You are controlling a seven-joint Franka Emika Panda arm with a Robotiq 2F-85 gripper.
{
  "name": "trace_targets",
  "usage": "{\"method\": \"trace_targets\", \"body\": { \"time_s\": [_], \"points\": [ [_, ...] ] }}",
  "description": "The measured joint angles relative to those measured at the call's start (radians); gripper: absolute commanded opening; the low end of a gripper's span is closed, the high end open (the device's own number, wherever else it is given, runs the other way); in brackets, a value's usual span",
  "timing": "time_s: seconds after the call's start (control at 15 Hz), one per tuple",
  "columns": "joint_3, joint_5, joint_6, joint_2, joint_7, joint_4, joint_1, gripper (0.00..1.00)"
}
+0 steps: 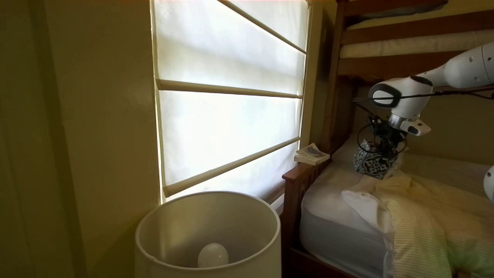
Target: Put the box on the bed
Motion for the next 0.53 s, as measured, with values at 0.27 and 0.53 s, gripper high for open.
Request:
{"method": "trace_targets", "body": {
  "time_s": [0.27,0.53],
  "points": [
    [-0.045,-0.112,0.044,-0.070,0.147,0.034,0.047,0.31],
    [-0.061,-0.168,0.095,-0.140,0.214,0.058,0.082,0.53]
  ]
}}
